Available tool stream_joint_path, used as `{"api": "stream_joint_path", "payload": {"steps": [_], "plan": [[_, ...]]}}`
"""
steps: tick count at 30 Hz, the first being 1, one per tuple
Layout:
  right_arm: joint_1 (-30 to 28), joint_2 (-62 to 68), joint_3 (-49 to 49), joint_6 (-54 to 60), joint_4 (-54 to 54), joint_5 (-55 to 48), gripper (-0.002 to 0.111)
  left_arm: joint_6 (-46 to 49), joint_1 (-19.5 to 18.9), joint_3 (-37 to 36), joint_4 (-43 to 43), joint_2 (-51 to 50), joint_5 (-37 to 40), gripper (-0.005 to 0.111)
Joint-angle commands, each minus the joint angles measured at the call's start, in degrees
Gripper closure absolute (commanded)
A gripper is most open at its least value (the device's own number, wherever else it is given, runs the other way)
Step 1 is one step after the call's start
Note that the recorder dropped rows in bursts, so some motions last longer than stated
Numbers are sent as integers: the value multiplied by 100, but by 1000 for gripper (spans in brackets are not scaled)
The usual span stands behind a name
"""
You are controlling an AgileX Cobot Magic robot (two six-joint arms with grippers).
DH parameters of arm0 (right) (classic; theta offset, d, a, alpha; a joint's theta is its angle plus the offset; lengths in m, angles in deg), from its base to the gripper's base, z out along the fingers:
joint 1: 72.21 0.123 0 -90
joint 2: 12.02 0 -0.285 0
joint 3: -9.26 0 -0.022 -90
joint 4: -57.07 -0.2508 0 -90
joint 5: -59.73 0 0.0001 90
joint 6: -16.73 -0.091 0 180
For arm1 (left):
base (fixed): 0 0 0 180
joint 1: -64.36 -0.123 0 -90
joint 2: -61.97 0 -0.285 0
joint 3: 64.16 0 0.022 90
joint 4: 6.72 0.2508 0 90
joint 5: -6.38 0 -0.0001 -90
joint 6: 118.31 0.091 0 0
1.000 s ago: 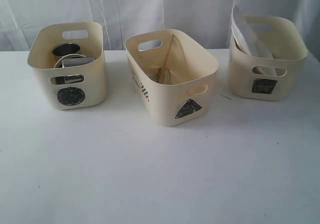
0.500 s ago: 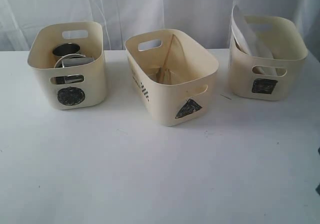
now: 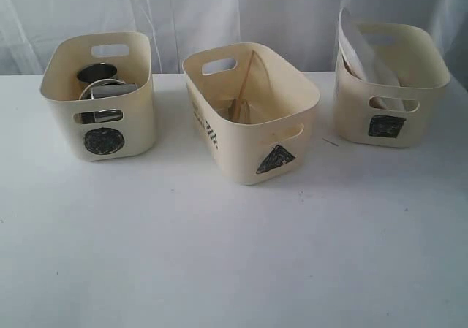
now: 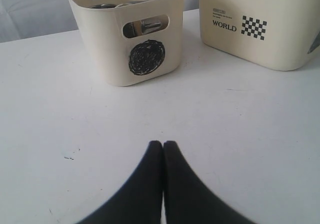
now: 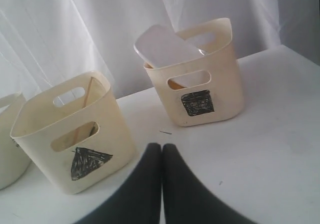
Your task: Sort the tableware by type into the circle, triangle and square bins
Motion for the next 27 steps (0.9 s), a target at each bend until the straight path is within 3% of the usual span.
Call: {"api": "stream_joint_path", "payload": {"steps": [1, 5, 9, 16, 27], "plan": [[10, -39, 33, 592, -67, -218, 108, -6, -11, -29, -14, 30, -20, 107], [10, -39, 33, 2306, -1045, -241, 108, -6, -11, -29, -14, 30, -20, 107], [10, -39, 33, 3159, -1475, -241, 108, -6, -11, -29, -14, 30, -20, 107], [10, -39, 33, 3419, -1612, -241, 108, -6, -11, -29, -14, 30, -20, 107], [10, -39, 33, 4876, -2353, -230, 108, -6, -11, -29, -14, 30, -20, 107]]}}
